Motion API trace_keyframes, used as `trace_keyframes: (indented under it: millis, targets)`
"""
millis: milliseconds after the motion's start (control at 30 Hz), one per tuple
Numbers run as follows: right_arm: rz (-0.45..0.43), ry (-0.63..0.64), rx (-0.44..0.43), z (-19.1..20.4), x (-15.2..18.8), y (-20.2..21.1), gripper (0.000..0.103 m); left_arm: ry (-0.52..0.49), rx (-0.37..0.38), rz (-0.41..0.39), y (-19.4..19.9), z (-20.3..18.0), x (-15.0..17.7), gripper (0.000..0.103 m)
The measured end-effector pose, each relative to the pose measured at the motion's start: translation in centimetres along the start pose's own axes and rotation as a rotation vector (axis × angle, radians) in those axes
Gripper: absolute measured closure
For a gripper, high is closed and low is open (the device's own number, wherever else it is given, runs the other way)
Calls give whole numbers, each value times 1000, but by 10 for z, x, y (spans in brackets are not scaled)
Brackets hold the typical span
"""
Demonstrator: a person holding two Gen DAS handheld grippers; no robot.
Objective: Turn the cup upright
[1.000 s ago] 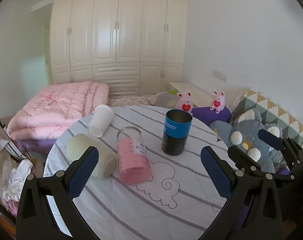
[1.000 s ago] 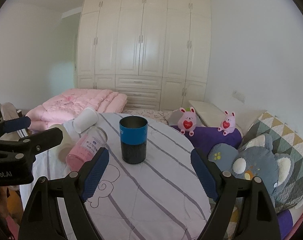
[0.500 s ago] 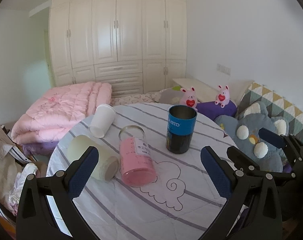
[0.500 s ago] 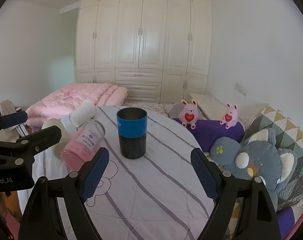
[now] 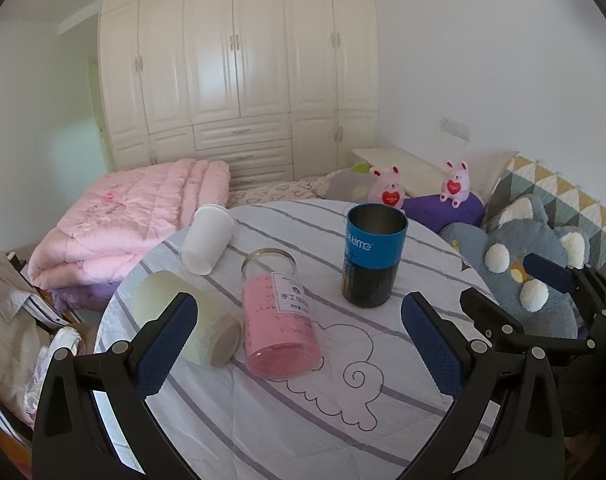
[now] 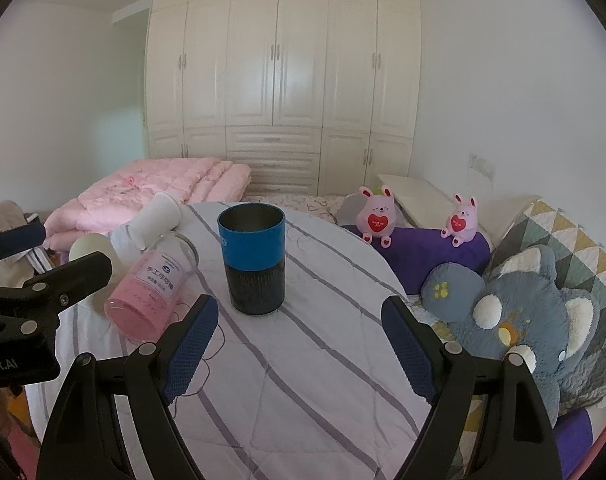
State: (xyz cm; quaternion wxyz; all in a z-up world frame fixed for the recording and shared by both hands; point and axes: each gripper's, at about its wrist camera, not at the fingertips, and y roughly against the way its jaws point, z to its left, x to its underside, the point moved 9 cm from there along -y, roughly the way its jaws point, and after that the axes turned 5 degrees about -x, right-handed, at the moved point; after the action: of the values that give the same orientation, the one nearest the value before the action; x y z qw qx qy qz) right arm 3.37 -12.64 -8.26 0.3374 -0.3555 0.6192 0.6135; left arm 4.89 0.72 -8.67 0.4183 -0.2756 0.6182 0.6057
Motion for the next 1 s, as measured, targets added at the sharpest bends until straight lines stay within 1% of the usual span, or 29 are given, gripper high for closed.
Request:
trace_keyframes:
  millis: [233,533,867,1000]
  targets:
    - [8,-4,-5,-2,0,-8,18,7,-32,4,-7,5,-2,0]
    - [18,-7,-16,-1,-2,-19,18,-14,-47,-2,-17,0,-6,0]
    - [36,-23,-15,-7,-5,-33,18,-24,-41,3,-28,-4,-12,0]
    - [47,-31,-4,-12,-4,-40,18,-23,-41,23,-37,-5,-13,0]
